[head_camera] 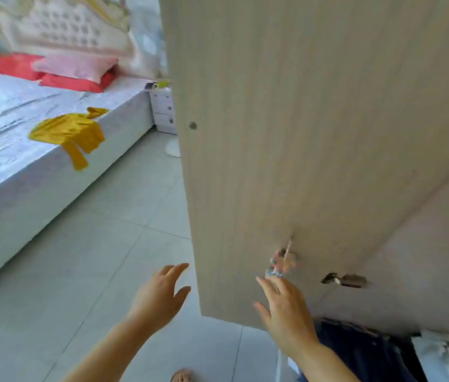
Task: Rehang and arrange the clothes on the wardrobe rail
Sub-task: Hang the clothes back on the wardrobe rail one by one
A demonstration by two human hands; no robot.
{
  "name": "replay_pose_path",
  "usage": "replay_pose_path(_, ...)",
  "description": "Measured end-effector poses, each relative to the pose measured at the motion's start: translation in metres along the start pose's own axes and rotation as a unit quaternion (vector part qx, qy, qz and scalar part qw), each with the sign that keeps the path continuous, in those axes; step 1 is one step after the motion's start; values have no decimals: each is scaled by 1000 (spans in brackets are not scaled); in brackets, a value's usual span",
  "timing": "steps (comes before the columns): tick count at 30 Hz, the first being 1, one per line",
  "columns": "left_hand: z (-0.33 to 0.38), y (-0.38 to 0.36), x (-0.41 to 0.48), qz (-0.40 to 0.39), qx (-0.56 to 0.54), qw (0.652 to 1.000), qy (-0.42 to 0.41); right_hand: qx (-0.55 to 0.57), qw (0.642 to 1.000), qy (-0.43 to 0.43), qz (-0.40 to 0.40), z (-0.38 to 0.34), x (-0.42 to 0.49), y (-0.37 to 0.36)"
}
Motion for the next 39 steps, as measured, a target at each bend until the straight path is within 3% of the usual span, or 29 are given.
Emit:
replay_pose_path(7,-136,79,-31,91,27,982,163,81,982,148,-82,-152,81,-63)
replay_pose_path(13,-238,128,-13,126,25,965,228,110,965,228,-61,-253,163,-114)
replay_pose_path(22,-371,211,82,147,16,962,231,99,962,246,-68,-369,305,-177)
replay_pose_path(32,-478,245,229,132,24,960,247,91,956,256,-108,-432,474,-267)
replay_pose_path(39,-531,273,356,128,5,945,301,126,939,261,-185,-463,615,-318)
Point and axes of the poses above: each hand's wrist, its own x-axis towards the middle knuckle, its own y-axis out of the back of the hand, z = x × y, the point moved 7 cm from there along x, towards the middle knuckle, and after that the axes turned 6 degrees about z, right-handed, at the moved point
